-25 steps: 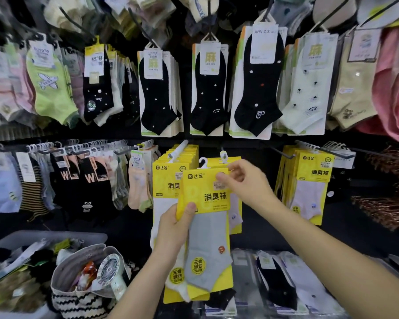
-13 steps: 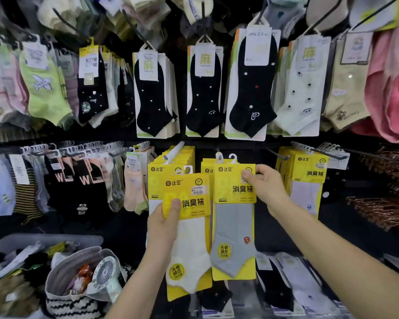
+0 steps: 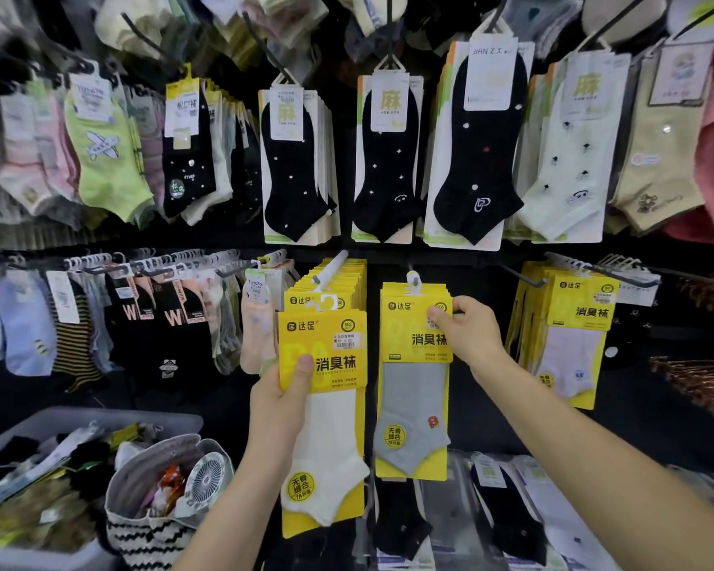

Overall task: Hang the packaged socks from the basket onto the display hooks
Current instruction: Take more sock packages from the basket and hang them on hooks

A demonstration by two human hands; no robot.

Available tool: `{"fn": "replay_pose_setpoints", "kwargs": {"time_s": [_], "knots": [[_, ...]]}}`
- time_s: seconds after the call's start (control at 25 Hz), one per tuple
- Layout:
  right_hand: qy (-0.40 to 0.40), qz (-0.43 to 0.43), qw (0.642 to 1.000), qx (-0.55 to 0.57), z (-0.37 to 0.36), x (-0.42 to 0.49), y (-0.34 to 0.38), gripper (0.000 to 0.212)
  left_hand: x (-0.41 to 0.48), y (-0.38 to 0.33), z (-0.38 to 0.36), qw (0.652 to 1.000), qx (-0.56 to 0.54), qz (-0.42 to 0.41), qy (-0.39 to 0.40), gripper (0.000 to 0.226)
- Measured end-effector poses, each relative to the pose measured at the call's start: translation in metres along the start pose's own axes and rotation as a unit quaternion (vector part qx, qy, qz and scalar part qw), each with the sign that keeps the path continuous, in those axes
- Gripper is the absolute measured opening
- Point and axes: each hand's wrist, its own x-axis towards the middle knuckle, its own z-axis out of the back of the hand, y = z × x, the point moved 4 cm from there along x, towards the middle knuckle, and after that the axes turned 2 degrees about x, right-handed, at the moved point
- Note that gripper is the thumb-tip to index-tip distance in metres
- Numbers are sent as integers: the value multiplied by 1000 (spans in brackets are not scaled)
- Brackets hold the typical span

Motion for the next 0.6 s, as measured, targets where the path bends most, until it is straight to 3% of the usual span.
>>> {"fn": "replay_pose_setpoints", "kwargs": {"time_s": [0.12, 0.24, 0.4, 0.48, 0.6], "knots": [[-28, 16, 998, -46, 8, -5, 1, 17, -3, -2, -15, 1000, -11, 0, 23, 18], [-81, 103, 990, -42, 18, -22, 11, 28, -4, -3, -32, 999, -16, 7, 44, 19], [72, 111, 991, 5, 3, -40, 23, 18, -7, -2, -58, 997, -29, 20, 71, 14], [71, 101, 992, 27, 8, -40, 24, 12, -10, 1, -67, 996, -30, 31, 75, 13], [53, 93, 994, 22, 20, -40, 21, 21, -12, 2, -75, 996, -28, 36, 74, 10]]}}
